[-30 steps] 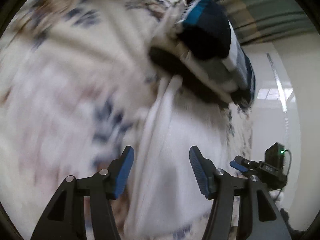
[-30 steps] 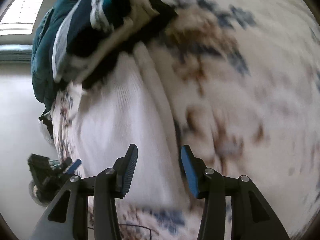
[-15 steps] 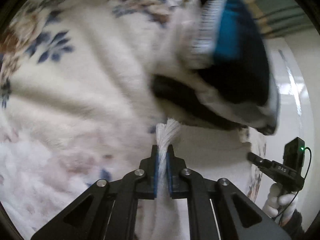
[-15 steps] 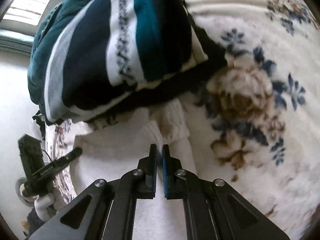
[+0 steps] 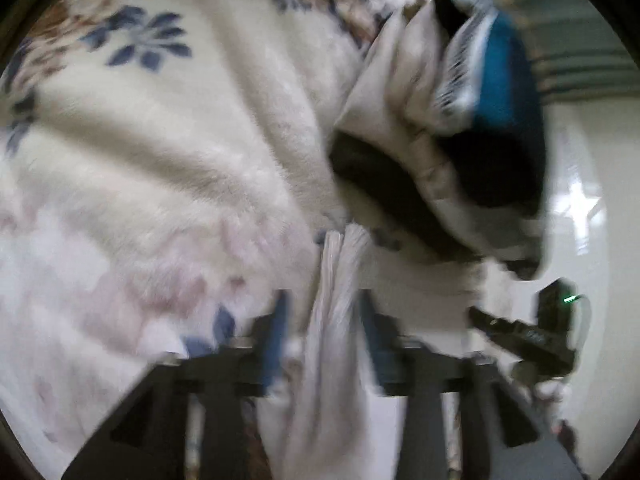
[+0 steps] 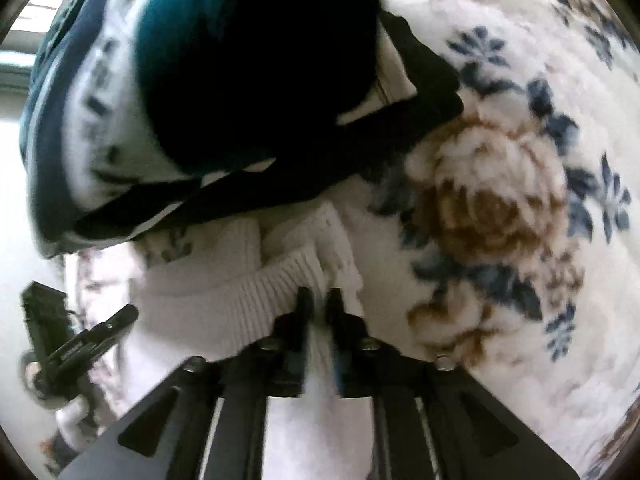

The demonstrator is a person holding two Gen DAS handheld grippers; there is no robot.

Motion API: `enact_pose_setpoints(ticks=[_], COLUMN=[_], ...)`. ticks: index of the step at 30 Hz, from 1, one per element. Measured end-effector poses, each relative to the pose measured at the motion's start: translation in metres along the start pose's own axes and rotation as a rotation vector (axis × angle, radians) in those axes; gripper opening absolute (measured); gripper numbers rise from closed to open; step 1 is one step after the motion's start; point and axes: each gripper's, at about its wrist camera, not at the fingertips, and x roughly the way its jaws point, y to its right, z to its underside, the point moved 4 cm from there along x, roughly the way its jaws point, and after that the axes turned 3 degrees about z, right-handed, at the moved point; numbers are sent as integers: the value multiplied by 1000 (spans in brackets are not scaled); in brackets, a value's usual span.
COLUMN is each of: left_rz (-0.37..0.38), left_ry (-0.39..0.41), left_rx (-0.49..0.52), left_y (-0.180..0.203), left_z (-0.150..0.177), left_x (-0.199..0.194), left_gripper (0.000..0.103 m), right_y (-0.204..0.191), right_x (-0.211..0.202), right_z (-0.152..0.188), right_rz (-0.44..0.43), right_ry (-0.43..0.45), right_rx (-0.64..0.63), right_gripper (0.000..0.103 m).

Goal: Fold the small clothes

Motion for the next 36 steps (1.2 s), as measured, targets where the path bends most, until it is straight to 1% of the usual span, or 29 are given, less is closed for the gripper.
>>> enact_pose_setpoints(ticks=[1,2,3,4,5,6,9,10,11,12,13,14,16,18,19,20,21,22,23,24,25,26,27,31,34,36], left_rz=[37,85,118,145,159,170,197,204,222,234,243,255,285,283,282,276,270,277,273,266,273,284,286,292,304,304], left_ry=[18,35,33,19,3,-15,-87,-99,-120,-129,-135,-140,-151,-164,-166,-162,-160,-156,-142,-126,-111,-102,-98,-80,-72,-68], left_rx=[-19,-41,-54,-69,-74,-77,-110,-112,-114,-112,-106,-103,-109,-104,-92,-75,-61,-53,-57,-60,-62,-65,-63,-40,-35,-18], left_y=[-2,-5,-8,-13,-16,-18,-32,-34,-36,-36,-36,-36,-34,-32,-29,-24,-18,-15,-13,-10,-7,-4,-2,25,42,61], left_z=[6,16,26,38,48,58,89,93,97,100,98,96,90,87,87,89,92,92,93,93,94,95,95,96,103,104], left_x=[-11,-21,-26,-28,-27,-23,-1,5,15,23,29,35,41,45,45,45,45,43,38,35,29,24,20,0,-25,-42], left_gripper=[62,68,70,70,70,70,71,71,71,72,77,81,84,84,84,77,64,34,31,30,28,27,27,27,27,27], right_y=[1,6,11,14,21,25,38,41,40,39,37,34,28,21,16,13,10,7,6,6,6,5,3,-12,-23,-33], right_x=[-5,-15,-20,-24,-23,-19,4,19,28,39,52,60,73,80,82,83,84,84,80,75,71,64,58,32,4,-26], right_z=[4,12,18,28,40,48,79,91,98,104,111,113,117,113,110,109,107,107,107,108,108,109,110,122,132,136], right_rz=[-25,-59,-87,-128,-167,-184,-269,-328,-364,-408,-446,-468,-521,-547,-566,-569,-566,-559,-549,-549,-561,-562,-555,-545,-562,-566], right_ry=[1,6,9,5,-28,-48,-157,-208,-232,-267,-295,-304,-324,-319,-320,-316,-311,-302,-288,-276,-264,-237,-214,-163,-138,-107], right_rx=[-1,1,2,5,10,13,15,24,28,31,27,23,23,28,34,37,42,32,14,7,14,14,2,-29,-35,-49], right_gripper=[52,61,70,76,79,85,87,87,87,87,89,90,98,99,99,99,99,94,88,67,52,50,44,39,39,39])
